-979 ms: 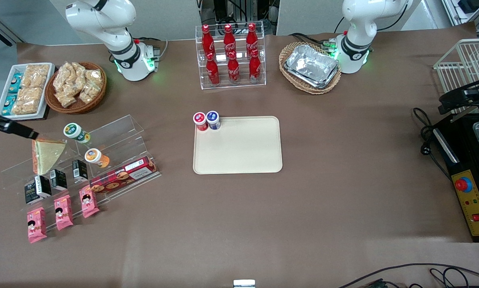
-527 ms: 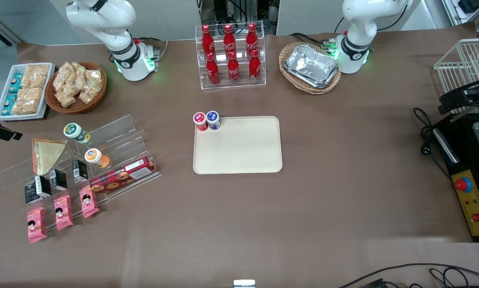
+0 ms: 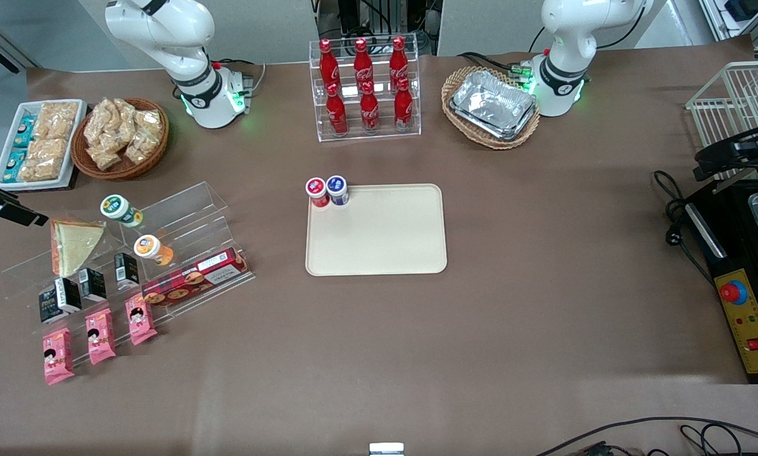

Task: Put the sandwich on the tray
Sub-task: 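Reach the right gripper to the wrapped sandwich in the rack and grasp it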

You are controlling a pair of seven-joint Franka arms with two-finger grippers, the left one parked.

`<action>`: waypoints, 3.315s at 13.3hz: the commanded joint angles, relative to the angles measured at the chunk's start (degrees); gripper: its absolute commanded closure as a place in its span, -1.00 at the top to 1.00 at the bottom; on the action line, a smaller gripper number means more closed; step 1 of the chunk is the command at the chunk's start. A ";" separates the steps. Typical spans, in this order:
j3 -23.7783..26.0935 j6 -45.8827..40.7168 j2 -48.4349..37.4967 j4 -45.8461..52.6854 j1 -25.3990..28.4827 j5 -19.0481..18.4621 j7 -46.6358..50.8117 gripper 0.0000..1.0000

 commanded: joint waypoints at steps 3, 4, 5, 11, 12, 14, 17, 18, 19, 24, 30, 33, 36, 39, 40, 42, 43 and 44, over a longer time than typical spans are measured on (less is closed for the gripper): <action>0.47 8.17 -1.17 -6.94 -0.80 -0.73 -0.30 1.00; 0.47 10.36 -0.90 -8.42 -0.89 -0.82 -0.30 1.00; 0.47 12.82 -0.90 -10.18 -0.89 -0.82 -0.30 1.00; 0.47 21.19 1.73 -14.15 -1.06 -2.67 -0.65 1.00; 0.47 22.07 2.43 -14.15 -1.15 -2.67 -1.78 1.00; 0.55 23.65 3.66 -14.15 -3.16 -2.67 -3.63 1.00; 0.55 24.45 4.28 -14.07 -3.17 -2.67 -4.43 0.91; 0.64 24.45 4.28 -13.98 -3.17 -2.67 -4.43 0.72; 0.64 24.45 4.37 -13.89 -3.17 -2.41 -4.86 0.67; 0.82 24.45 6.57 -11.78 -2.91 0.66 -5.92 0.24; 1.08 20.78 6.57 -8.19 -2.91 1.64 -10.05 -0.26; 1.60 9.45 7.01 0.41 -2.30 1.90 -9.09 -0.26; 5.28 -0.12 7.88 9.01 -1.77 3.57 -5.07 -0.26; 10.90 -9.19 9.99 17.91 -1.76 3.66 5.11 -0.26; 13.27 -9.82 9.82 18.19 -1.68 3.66 9.24 -0.26; 18.63 -9.74 9.73 18.19 -1.59 4.79 18.46 -0.26; 20.75 -9.65 9.73 18.28 -1.59 6.63 23.12 -0.26; 23.29 -9.13 9.82 18.28 -1.50 7.78 27.52 -0.26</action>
